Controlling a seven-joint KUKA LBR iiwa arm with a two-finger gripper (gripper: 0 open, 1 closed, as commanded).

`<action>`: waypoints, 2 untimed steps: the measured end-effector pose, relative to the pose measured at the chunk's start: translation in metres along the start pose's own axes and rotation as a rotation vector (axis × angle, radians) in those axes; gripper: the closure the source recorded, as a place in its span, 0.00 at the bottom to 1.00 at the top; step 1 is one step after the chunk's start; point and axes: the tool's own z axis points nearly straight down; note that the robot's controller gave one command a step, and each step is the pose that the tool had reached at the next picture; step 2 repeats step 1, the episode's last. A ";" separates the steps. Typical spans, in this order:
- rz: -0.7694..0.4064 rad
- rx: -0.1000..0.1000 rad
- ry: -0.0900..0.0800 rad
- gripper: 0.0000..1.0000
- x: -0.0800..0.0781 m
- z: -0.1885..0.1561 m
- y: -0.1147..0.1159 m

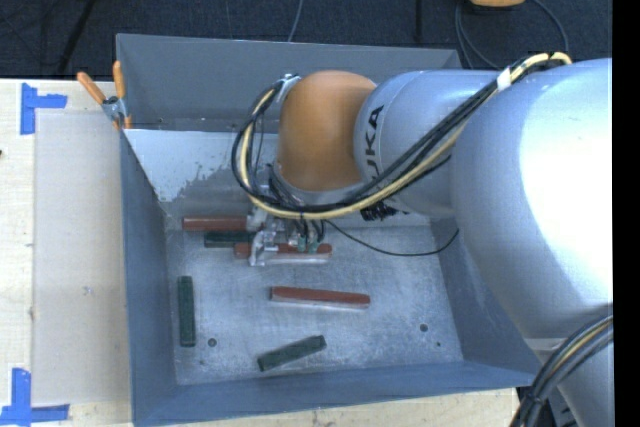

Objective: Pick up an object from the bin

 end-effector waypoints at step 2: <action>-0.078 0.011 0.028 1.00 -0.006 -0.146 0.016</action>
Offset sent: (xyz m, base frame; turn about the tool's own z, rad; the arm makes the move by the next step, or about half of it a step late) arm 0.0000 0.0000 0.0000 0.0000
